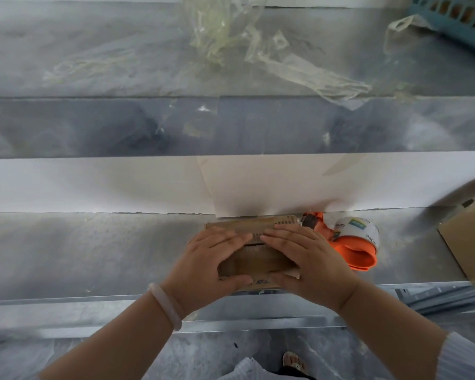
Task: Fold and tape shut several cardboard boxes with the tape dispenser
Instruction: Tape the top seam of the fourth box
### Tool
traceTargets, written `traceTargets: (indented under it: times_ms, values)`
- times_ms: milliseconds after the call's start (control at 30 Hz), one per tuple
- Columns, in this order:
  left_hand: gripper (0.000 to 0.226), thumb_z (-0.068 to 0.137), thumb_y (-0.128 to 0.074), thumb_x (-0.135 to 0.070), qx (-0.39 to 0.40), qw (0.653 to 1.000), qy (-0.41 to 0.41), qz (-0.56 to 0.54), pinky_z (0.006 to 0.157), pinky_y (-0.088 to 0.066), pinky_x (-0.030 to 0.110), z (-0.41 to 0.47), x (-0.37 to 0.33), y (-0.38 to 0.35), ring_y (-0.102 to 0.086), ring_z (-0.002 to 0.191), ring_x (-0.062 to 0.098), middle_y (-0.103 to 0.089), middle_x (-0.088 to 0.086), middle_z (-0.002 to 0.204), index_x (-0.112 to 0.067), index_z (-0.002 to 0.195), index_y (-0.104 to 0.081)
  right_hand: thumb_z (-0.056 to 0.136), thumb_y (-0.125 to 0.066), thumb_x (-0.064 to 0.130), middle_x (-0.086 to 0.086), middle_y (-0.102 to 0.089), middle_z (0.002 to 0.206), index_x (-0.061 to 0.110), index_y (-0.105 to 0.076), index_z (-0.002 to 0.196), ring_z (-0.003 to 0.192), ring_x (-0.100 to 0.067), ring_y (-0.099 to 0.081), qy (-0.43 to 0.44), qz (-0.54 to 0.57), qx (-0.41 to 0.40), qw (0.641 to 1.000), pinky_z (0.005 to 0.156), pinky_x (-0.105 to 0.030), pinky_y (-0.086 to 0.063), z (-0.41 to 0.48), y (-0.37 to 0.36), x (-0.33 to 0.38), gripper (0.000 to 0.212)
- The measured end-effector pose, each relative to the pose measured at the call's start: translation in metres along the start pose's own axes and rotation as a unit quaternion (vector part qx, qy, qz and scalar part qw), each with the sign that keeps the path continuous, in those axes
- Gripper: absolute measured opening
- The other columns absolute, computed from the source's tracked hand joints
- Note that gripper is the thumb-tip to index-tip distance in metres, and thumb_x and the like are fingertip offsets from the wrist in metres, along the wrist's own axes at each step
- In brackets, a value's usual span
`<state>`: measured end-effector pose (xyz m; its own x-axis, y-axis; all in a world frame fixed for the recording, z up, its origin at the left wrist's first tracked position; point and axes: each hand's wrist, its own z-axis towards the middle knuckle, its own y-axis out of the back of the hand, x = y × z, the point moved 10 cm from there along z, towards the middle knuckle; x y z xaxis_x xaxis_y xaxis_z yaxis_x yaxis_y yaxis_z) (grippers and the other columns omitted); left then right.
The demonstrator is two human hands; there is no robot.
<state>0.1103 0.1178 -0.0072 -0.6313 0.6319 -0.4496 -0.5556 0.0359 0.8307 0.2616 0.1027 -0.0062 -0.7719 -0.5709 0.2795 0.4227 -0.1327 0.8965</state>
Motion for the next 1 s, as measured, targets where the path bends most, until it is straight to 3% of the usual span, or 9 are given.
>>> traceTargets:
  times_ms: [100, 133, 200, 267, 367, 500, 667, 800, 1000]
  values:
    - [0.106, 0.068, -0.043, -0.088, 0.057, 0.995, 0.086, 0.013, 0.119, -0.008, 0.03, 0.004, 0.012, -0.009, -0.005, 0.145, 0.004, -0.016, -0.013, 0.159, -0.031, 0.153, -0.016, 0.084, -0.043, 0.078, 0.009, -0.035, 0.155, 0.028, -0.043, 0.147, 0.145, -0.011, -0.026, -0.025, -0.043, 0.043, 0.998, 0.118, -0.04, -0.022, 0.008, -0.006, 0.001, 0.081]
    - [0.113, 0.064, -0.038, -0.092, 0.068, 0.992, 0.103, 0.028, 0.119, -0.003, 0.028, 0.005, 0.016, -0.011, -0.001, 0.144, 0.002, -0.013, -0.013, 0.159, -0.03, 0.154, -0.012, 0.083, -0.035, 0.083, 0.008, -0.027, 0.159, 0.027, -0.038, 0.149, 0.148, -0.011, -0.018, -0.036, -0.045, 0.06, 0.997, 0.12, -0.039, -0.015, 0.009, -0.01, 0.0, 0.087]
    - [0.117, 0.06, -0.036, -0.095, 0.065, 0.991, 0.112, 0.042, 0.121, -0.01, 0.032, 0.007, 0.02, -0.012, -0.012, 0.144, 0.006, -0.025, -0.009, 0.157, -0.025, 0.153, -0.021, 0.081, -0.028, 0.087, 0.007, -0.019, 0.161, 0.025, -0.032, 0.152, 0.15, -0.01, -0.009, -0.051, -0.049, 0.074, 0.995, 0.121, -0.037, -0.007, 0.011, -0.017, -0.003, 0.094]
    - [0.113, 0.06, -0.043, -0.091, 0.048, 0.992, 0.105, 0.042, 0.119, -0.019, 0.035, 0.01, 0.02, -0.009, -0.028, 0.14, 0.013, -0.037, -0.006, 0.151, -0.021, 0.148, -0.036, 0.081, -0.032, 0.085, 0.005, -0.023, 0.16, 0.023, -0.035, 0.151, 0.149, -0.011, -0.013, -0.054, -0.058, 0.067, 0.995, 0.122, -0.037, -0.009, 0.01, -0.019, -0.004, 0.093]
    - [0.113, 0.06, -0.037, -0.095, 0.035, 0.993, 0.099, 0.051, 0.114, -0.018, 0.03, 0.011, 0.019, -0.007, -0.036, 0.136, 0.015, -0.043, -0.005, 0.147, -0.02, 0.145, -0.043, 0.082, -0.042, 0.079, 0.003, -0.031, 0.158, 0.022, -0.038, 0.149, 0.148, -0.012, -0.019, -0.053, -0.059, 0.057, 0.995, 0.122, -0.039, -0.015, 0.008, -0.019, -0.005, 0.088]
    - [0.113, 0.06, -0.033, -0.096, 0.043, 0.992, 0.105, 0.052, 0.114, -0.018, 0.029, 0.011, 0.021, -0.008, -0.036, 0.136, 0.013, -0.043, -0.007, 0.147, -0.022, 0.145, -0.043, 0.083, -0.048, 0.07, 0.003, -0.037, 0.155, 0.027, -0.046, 0.144, 0.145, -0.017, -0.029, -0.006, -0.082, 0.048, 0.995, 0.119, -0.047, -0.023, 0.011, -0.016, 0.01, 0.075]
    - [0.109, 0.061, -0.043, -0.091, 0.055, 0.991, 0.11, 0.051, 0.117, -0.023, 0.035, 0.012, 0.023, -0.01, -0.035, 0.136, 0.014, -0.042, -0.008, 0.147, -0.022, 0.144, -0.044, 0.087, -0.046, 0.068, 0.002, -0.039, 0.154, 0.039, -0.051, 0.138, 0.145, -0.023, -0.031, 0.004, -0.107, 0.062, 0.992, 0.119, -0.049, -0.019, 0.012, -0.019, 0.01, 0.059]
    - [0.112, 0.061, -0.033, -0.095, 0.066, 0.99, 0.11, 0.053, 0.114, -0.014, 0.027, 0.011, 0.022, -0.01, -0.032, 0.136, 0.012, -0.04, -0.01, 0.148, -0.023, 0.146, -0.042, 0.09, -0.041, 0.069, 0.002, -0.034, 0.157, 0.04, -0.043, 0.144, 0.146, -0.022, -0.027, -0.005, -0.112, 0.077, 0.991, 0.121, -0.048, -0.016, 0.008, -0.019, 0.002, 0.061]
    - [0.107, 0.062, -0.041, -0.09, 0.074, 0.99, 0.109, 0.057, 0.112, -0.004, 0.021, 0.012, 0.022, -0.009, -0.025, 0.138, 0.009, -0.034, -0.014, 0.151, -0.026, 0.148, -0.038, 0.091, -0.033, 0.071, 0.0, -0.029, 0.159, 0.046, -0.041, 0.143, 0.148, -0.026, -0.021, -0.004, -0.142, 0.11, 0.984, 0.117, -0.055, -0.019, 0.004, -0.012, -0.01, 0.059]
